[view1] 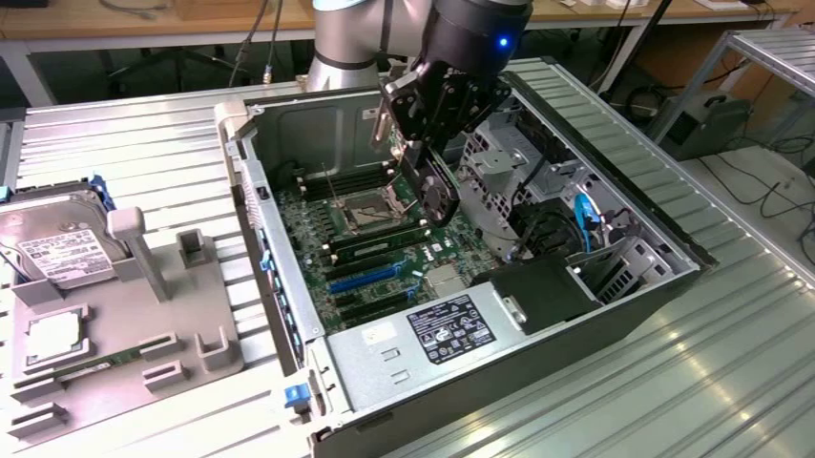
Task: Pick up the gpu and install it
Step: 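Insert the gpu into the slot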
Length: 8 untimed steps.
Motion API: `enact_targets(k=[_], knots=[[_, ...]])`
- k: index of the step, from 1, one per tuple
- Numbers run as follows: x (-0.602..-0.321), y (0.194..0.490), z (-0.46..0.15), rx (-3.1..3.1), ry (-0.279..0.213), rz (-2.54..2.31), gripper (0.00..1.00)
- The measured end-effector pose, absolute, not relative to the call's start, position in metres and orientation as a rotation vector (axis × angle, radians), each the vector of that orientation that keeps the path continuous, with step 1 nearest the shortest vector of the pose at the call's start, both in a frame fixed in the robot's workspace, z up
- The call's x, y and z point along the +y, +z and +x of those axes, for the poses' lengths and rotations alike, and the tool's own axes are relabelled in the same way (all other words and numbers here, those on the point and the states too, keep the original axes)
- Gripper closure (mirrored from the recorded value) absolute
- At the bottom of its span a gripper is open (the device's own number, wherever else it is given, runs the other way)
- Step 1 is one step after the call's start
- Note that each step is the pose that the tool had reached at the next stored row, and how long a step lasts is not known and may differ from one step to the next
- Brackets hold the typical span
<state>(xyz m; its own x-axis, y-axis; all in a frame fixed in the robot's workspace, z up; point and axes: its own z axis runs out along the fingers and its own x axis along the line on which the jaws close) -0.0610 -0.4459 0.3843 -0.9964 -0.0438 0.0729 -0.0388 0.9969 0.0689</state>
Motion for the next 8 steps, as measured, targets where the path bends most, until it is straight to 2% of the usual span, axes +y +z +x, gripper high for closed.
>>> enact_targets(k=[8], knots=[[-0.4459, 0.3838, -0.061, -3.061, -0.101, 0.141, 0.74]])
